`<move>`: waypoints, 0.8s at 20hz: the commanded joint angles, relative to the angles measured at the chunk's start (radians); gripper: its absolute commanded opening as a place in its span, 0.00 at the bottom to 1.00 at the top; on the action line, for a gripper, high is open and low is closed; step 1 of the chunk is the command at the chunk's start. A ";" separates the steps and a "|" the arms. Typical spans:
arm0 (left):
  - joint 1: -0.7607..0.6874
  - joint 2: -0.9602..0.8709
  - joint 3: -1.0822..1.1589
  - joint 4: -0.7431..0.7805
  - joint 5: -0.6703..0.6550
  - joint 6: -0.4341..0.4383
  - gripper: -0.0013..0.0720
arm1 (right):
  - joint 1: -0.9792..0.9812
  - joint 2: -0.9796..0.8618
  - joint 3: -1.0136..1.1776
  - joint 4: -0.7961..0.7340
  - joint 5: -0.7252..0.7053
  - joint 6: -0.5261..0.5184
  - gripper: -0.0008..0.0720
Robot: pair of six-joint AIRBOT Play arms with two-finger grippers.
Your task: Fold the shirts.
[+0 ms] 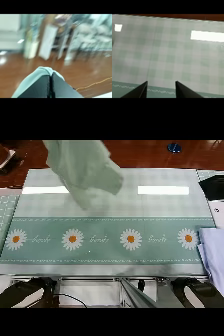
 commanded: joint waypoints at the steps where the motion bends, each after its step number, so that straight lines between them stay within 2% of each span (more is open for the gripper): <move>1: -0.132 0.018 0.040 -0.003 0.042 0.000 0.04 | 0.000 0.052 0.000 0.000 0.032 -0.009 0.57; 5: -0.323 0.052 -0.074 -0.003 0.045 0.018 0.04 | 0.000 0.055 0.000 -0.002 0.063 -0.030 0.57; 8: -0.423 0.151 -0.334 -0.007 0.045 0.010 0.04 | 0.000 0.055 0.000 -0.018 0.062 -0.034 0.57; 13: -0.432 0.332 -0.886 -0.011 0.045 -0.134 0.04 | 0.000 0.055 -0.104 -0.031 0.024 -0.005 0.57; 16: -0.404 0.325 -1.158 -0.011 0.045 -0.238 0.04 | 0.000 0.055 -0.244 0.063 -0.019 0.001 0.57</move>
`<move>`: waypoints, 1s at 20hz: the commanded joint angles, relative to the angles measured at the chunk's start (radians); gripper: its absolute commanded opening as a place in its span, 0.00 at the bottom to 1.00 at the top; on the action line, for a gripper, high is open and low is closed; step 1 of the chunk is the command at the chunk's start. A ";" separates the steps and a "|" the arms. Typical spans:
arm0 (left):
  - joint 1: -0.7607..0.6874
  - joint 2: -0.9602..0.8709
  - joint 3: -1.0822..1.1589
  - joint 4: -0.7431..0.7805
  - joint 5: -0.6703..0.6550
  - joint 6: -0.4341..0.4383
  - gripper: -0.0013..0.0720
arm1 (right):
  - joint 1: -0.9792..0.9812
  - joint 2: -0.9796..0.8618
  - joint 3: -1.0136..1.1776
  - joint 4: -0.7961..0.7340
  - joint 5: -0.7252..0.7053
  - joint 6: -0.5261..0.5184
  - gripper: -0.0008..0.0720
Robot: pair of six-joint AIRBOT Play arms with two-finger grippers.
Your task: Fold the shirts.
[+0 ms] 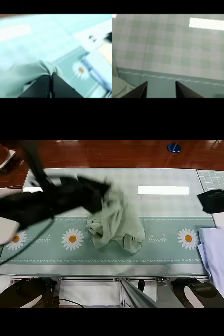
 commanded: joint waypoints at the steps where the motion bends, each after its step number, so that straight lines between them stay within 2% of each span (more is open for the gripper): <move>1: 0.014 0.008 -0.314 -0.002 0.000 -0.135 0.05 | 0.000 0.001 -0.140 0.116 -0.067 0.014 0.57; 2: 0.014 -0.016 -0.362 -0.002 -0.001 -0.172 0.17 | 0.000 0.001 -0.174 0.168 -0.097 0.014 0.57; 3: 0.012 -0.042 -0.391 -0.002 -0.005 -0.193 0.53 | 0.000 -0.001 -0.193 0.206 -0.118 0.013 0.57; 4: 0.012 -0.073 -0.402 -0.001 -0.032 -0.192 0.71 | 0.000 -0.006 -0.200 0.232 -0.132 0.013 0.57; 7: 0.051 -0.109 -0.371 0.031 -0.128 -0.193 0.71 | 0.000 -0.019 -0.200 0.266 -0.220 -0.018 0.57; 9: 0.150 -0.077 -0.312 0.056 -0.231 -0.161 0.71 | -0.048 -0.035 -0.186 0.122 -0.308 0.023 0.58; 11: 0.276 -0.010 -0.288 0.090 -0.321 -0.128 0.71 | -0.191 -0.066 -0.175 -0.092 -0.299 0.119 0.58; 12: 0.335 0.031 -0.306 0.101 -0.353 -0.130 0.71 | -0.297 -0.089 -0.175 -0.152 -0.268 0.134 0.58; 14: 0.426 0.102 -0.417 0.027 -0.352 -0.162 0.71 | -0.520 -0.149 -0.203 -0.147 -0.220 0.134 0.57; 15: 0.451 0.114 -0.498 -0.089 -0.334 -0.157 0.71 | -0.602 -0.179 -0.241 -0.081 -0.220 0.138 0.57; 16: 0.459 0.111 -0.573 -0.250 -0.300 -0.079 0.71 | -0.640 -0.211 -0.290 0.035 -0.234 0.123 0.57; 17: 0.459 0.102 -0.642 -0.475 -0.265 0.098 0.71 | -0.637 -0.251 -0.331 0.169 -0.250 0.048 0.57; 18: 0.459 0.084 -0.693 -0.692 -0.262 0.298 0.71 | -0.613 -0.312 -0.354 0.339 -0.243 -0.073 0.57; 19: 0.451 0.062 -0.719 -0.830 -0.272 0.461 0.71 | -0.583 -0.383 -0.351 0.478 -0.214 -0.177 0.57; 20: 0.434 0.034 -0.726 -0.897 -0.274 0.557 0.71 | -0.547 -0.457 -0.338 0.614 -0.197 -0.267 0.57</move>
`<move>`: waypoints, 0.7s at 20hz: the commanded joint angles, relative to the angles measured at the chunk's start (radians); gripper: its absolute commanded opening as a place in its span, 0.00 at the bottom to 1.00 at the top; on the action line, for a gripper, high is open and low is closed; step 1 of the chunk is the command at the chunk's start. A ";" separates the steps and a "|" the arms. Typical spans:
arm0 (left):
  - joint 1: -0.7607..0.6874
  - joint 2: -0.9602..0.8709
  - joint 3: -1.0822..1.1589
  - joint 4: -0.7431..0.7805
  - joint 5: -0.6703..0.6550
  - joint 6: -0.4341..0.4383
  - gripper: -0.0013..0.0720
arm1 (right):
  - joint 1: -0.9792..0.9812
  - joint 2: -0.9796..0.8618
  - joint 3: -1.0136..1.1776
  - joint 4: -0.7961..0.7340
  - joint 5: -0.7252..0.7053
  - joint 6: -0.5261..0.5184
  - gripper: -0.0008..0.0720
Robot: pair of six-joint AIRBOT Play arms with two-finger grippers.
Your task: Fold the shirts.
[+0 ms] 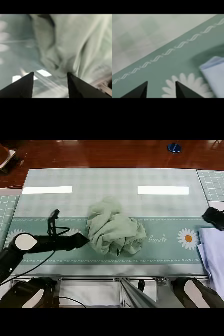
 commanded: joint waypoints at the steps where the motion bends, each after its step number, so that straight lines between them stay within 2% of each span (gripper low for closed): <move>1: -0.013 -0.063 -0.093 -0.431 0.007 0.413 0.71 | 0.038 -0.217 -0.005 0.468 0.048 -0.278 0.57; 3: -0.067 -0.135 -0.081 -0.434 0.047 0.441 0.71 | 0.120 -0.343 0.075 0.540 0.063 -0.299 0.57; 8: -0.213 -0.314 0.016 -0.438 0.078 0.492 0.71 | 0.349 -0.591 0.278 0.497 0.131 -0.268 0.57; 12: -0.240 -0.398 0.106 -0.438 0.078 0.491 0.70 | 0.482 -0.706 0.345 0.436 0.248 -0.257 0.57; 13: -0.240 -0.410 0.122 -0.438 0.078 0.490 0.57 | 0.509 -0.719 0.345 0.415 0.265 -0.254 0.57; 14: -0.240 -0.420 0.136 -0.438 0.078 0.491 0.27 | 0.536 -0.730 0.345 0.396 0.288 -0.251 0.57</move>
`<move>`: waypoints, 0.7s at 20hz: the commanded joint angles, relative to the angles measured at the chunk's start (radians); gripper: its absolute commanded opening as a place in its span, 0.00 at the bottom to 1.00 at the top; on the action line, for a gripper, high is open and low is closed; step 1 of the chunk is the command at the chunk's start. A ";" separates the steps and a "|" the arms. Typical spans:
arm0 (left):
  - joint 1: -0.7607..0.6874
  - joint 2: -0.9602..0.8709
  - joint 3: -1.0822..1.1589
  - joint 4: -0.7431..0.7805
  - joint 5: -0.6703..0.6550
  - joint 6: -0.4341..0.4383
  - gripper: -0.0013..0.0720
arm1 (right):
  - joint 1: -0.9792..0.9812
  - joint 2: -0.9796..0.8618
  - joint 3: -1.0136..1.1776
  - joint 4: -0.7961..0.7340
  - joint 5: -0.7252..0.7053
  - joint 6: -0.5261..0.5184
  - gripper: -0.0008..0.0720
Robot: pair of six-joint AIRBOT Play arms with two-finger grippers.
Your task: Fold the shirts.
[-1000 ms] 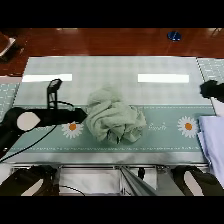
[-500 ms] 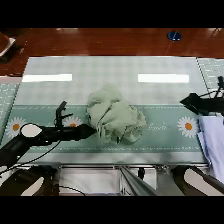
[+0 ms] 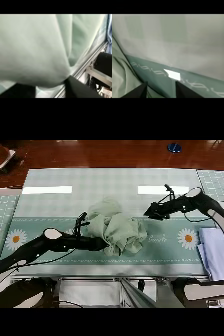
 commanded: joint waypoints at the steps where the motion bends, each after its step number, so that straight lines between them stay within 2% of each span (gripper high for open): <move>1: -0.014 -0.051 0.056 -0.008 0.003 0.014 0.03 | 0.111 -0.069 0.029 -0.060 0.101 0.008 0.57; 4: -0.014 -0.052 0.068 -0.008 0.008 0.014 0.04 | 0.177 -0.071 0.029 -0.071 0.096 0.007 0.57; 5: -0.014 -0.052 0.069 -0.008 0.008 0.014 0.04 | 0.193 -0.071 0.029 -0.069 0.093 0.004 0.49; 6: -0.014 -0.052 0.072 -0.009 0.006 0.014 0.04 | 0.201 -0.069 0.029 -0.061 0.100 -0.010 0.20; 7: -0.014 -0.049 0.077 -0.008 0.006 0.014 0.04 | 0.200 -0.067 0.029 -0.034 0.115 -0.032 0.04; 10: 0.037 -0.010 0.156 -0.008 -0.022 0.014 0.04 | 0.181 -0.013 0.107 -0.040 0.191 -0.060 0.04; 14: 0.188 0.100 0.400 -0.008 -0.027 0.014 0.04 | 0.154 0.169 0.386 -0.168 0.203 0.014 0.04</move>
